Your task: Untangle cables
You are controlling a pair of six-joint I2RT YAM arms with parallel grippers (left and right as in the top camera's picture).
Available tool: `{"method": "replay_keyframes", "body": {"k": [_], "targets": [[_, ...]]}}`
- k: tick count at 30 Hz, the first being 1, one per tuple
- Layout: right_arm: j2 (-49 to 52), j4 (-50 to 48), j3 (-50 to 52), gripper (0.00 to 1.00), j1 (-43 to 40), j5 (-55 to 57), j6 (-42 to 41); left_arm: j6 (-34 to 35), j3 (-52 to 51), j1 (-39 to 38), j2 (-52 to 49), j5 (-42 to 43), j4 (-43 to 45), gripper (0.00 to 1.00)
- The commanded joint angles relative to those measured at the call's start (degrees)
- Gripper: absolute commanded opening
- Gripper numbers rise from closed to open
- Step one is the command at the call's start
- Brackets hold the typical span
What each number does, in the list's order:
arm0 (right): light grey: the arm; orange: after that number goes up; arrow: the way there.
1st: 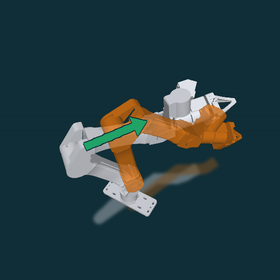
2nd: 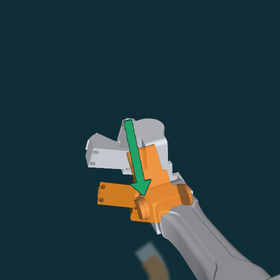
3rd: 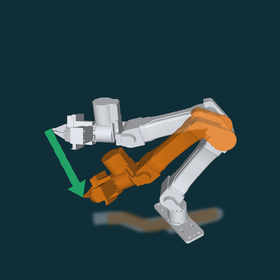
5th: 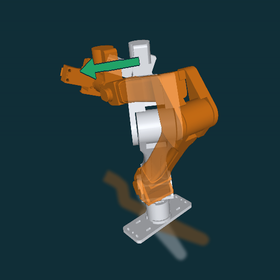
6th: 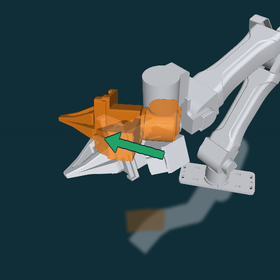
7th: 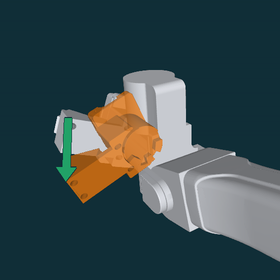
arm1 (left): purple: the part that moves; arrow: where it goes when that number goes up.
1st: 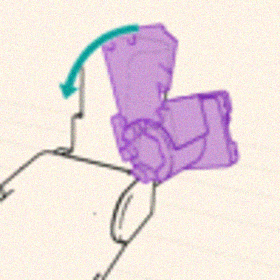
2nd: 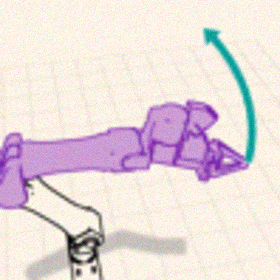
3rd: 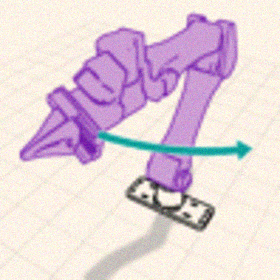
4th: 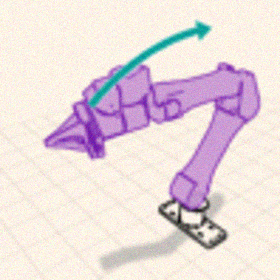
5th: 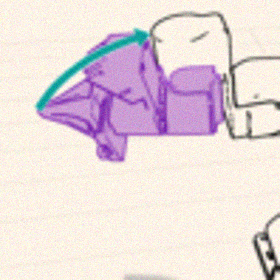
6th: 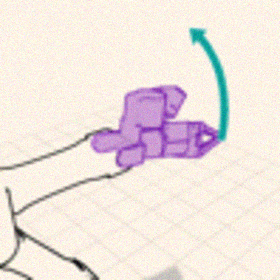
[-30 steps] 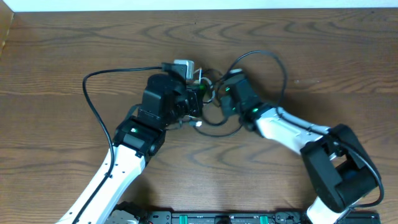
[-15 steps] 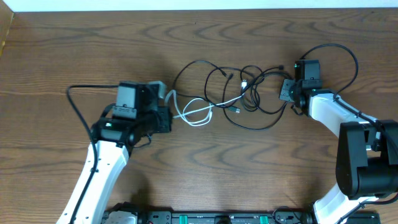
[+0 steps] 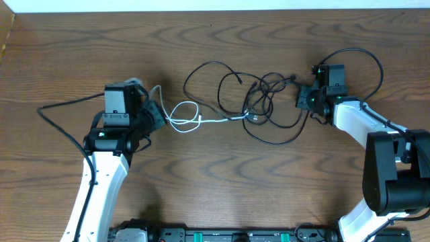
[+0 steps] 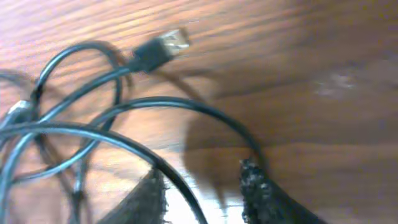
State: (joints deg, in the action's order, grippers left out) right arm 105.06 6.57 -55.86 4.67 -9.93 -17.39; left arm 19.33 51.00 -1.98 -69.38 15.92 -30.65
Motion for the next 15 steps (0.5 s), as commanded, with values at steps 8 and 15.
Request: {"method": "replay_keyframes", "body": {"k": [8,15], "targets": [[-2.6,-2.9,-0.2,0.73,1.9,-32.9,1.5,-16.2,0.1,-0.2,-4.0,10.5,-1.3,0.07],[-2.5,-2.1,-0.2,0.85,13.8,-10.7,-7.1,-14.5,0.1,-0.2,-8.0,10.7,-0.1,0.08]]}}
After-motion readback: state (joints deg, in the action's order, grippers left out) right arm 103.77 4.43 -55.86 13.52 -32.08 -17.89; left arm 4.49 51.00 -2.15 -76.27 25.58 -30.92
